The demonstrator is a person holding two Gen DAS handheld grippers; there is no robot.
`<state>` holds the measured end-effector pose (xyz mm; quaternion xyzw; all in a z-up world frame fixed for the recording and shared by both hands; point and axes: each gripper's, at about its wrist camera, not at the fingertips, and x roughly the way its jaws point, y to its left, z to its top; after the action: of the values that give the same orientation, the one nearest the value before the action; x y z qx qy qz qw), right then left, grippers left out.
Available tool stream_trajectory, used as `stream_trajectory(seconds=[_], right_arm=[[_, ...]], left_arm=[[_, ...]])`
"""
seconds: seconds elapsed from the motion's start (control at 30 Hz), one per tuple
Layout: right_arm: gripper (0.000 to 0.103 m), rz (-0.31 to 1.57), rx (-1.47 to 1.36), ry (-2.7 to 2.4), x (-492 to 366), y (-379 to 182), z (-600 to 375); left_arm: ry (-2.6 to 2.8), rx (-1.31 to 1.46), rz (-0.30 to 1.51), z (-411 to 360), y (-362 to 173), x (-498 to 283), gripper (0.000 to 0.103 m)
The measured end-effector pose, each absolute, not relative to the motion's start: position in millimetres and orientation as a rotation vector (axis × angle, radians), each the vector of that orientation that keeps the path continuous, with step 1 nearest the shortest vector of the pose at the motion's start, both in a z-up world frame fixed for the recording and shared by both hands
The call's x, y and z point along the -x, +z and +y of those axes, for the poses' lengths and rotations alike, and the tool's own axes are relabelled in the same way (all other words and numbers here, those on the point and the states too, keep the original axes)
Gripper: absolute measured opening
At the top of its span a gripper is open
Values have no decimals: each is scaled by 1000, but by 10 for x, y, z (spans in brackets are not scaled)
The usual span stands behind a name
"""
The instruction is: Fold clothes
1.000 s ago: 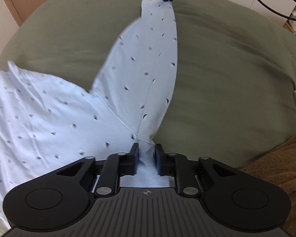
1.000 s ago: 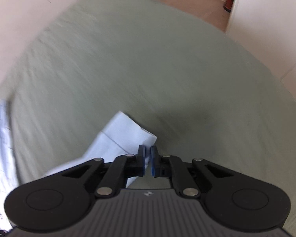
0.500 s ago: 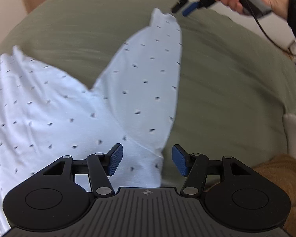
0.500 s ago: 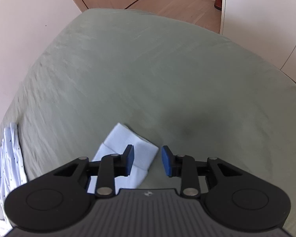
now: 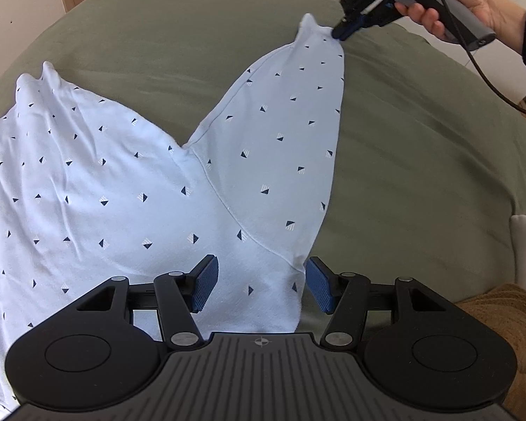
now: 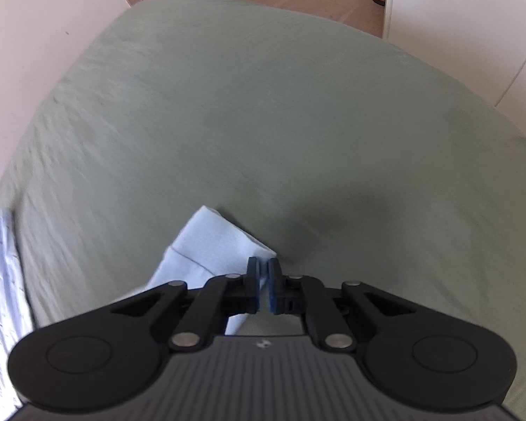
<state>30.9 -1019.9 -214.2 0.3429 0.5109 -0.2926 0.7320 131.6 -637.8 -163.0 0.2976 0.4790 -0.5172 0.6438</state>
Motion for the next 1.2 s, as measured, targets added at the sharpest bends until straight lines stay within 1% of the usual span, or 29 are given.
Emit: stream_trajectory(seconds=[0.13, 0.17, 0.2, 0.27, 0.37, 0.63, 0.67, 0.7, 0.77, 1.0, 1.2], right_arm=[[5, 1130, -735, -641, -240, -2137, -10216], [8, 1109, -730, -633, -236, -2075, -10229], [19, 1079, -718, -616, -247, -1986, -10245], [31, 1042, -722, -590, -280, -1882, -10271], [32, 1017, -712, -552, -408, -1777, -10284], [32, 1112, -594, -481, -622, -1902, -10214], [32, 1128, -575, -477, -639, -1920, -10228], [25, 1139, -562, -475, -627, -1927, -10225], [6, 1149, -546, -473, -564, -1916, -10177], [3, 1163, -541, -466, -457, -1784, -10042], [4, 1209, -601, -490, -304, -1995, -10086]], left_arm=[[-1175, -672, 1097, -6408, -1672, -1325, 54], [-1176, -675, 1096, -6406, -1676, -1326, 54], [-1176, -677, 1096, -6405, -1680, -1326, 54], [-1172, -676, 1095, -6405, -1689, -1340, 54], [-1163, -663, 1101, -6403, -1689, -1367, 54], [-1175, -660, 1098, -6407, -1672, -1364, 54], [-1176, -660, 1099, -6411, -1675, -1365, 54], [-1176, -661, 1100, -6415, -1677, -1365, 54], [-1177, -662, 1102, -6422, -1681, -1366, 54], [-1179, -664, 1106, -6448, -1689, -1369, 54], [-1174, -669, 1105, -6438, -1691, -1372, 54]])
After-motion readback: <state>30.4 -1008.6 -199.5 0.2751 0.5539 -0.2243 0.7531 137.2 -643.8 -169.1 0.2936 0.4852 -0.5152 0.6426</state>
